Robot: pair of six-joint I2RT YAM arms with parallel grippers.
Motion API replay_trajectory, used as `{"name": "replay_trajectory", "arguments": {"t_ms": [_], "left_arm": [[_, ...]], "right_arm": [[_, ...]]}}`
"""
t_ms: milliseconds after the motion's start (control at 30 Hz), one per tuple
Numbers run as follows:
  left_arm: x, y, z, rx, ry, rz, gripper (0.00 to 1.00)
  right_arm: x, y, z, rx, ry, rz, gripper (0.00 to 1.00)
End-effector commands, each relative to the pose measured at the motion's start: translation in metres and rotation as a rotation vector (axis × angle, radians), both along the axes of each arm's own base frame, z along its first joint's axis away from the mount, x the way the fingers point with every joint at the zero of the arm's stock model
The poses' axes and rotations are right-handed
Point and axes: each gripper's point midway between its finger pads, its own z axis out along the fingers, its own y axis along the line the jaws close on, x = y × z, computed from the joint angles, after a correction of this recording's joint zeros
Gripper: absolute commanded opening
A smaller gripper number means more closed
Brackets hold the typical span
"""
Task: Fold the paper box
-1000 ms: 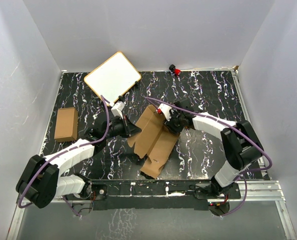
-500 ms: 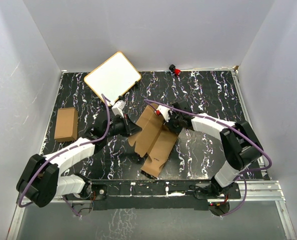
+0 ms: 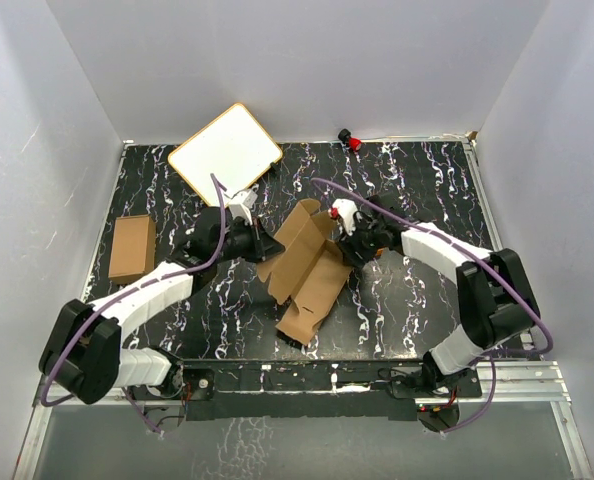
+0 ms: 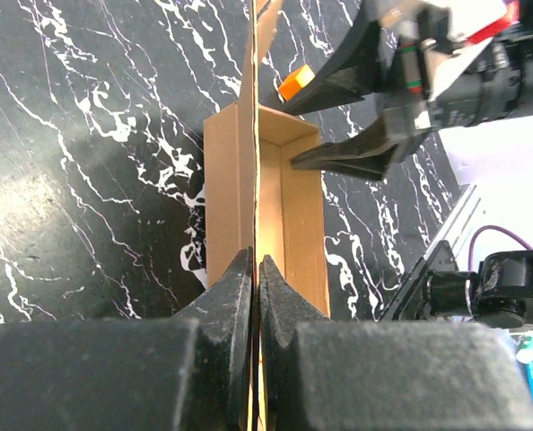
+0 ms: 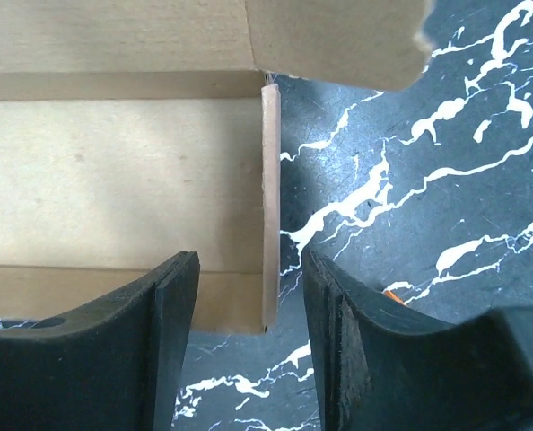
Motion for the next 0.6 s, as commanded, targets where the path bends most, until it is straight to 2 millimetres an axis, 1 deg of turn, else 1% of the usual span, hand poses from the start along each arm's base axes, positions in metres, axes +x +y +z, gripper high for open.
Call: {"name": "replay_trajectory", "arguments": {"t_ms": [0,167,233,300,367,433,500,533,567], "left_arm": [[0.008,-0.002,0.014,0.038,-0.057,-0.063,0.00],[0.012,-0.008,0.015,0.075,-0.075,-0.169,0.00],[0.015,-0.011,0.011,0.084,-0.063,-0.211,0.00],[0.019,-0.013,0.012,0.079,-0.069,-0.260,0.00],[0.022,-0.018,0.017,0.063,-0.080,-0.326,0.00],[0.027,-0.021,0.015,0.066,-0.071,-0.377,0.00],[0.032,-0.024,0.011,0.070,-0.051,-0.430,0.00],[0.034,-0.026,0.009,0.076,-0.038,-0.454,0.00],[0.035,-0.027,0.006,0.078,-0.026,-0.478,0.00]], "right_arm": [[0.005,0.012,0.053,0.183,-0.072,0.066,0.55],[0.001,0.006,0.087,0.320,-0.103,0.091,0.56],[0.000,-0.001,0.097,0.376,-0.109,0.090,0.56],[-0.003,-0.009,0.107,0.438,-0.123,0.105,0.56],[-0.014,-0.011,0.118,0.492,-0.165,0.170,0.56],[-0.033,-0.008,0.122,0.523,-0.237,0.292,0.55],[-0.054,-0.004,0.120,0.528,-0.335,0.430,0.55],[-0.061,-0.004,0.115,0.497,-0.423,0.514,0.55],[-0.069,-0.005,0.108,0.478,-0.456,0.556,0.54]]}}
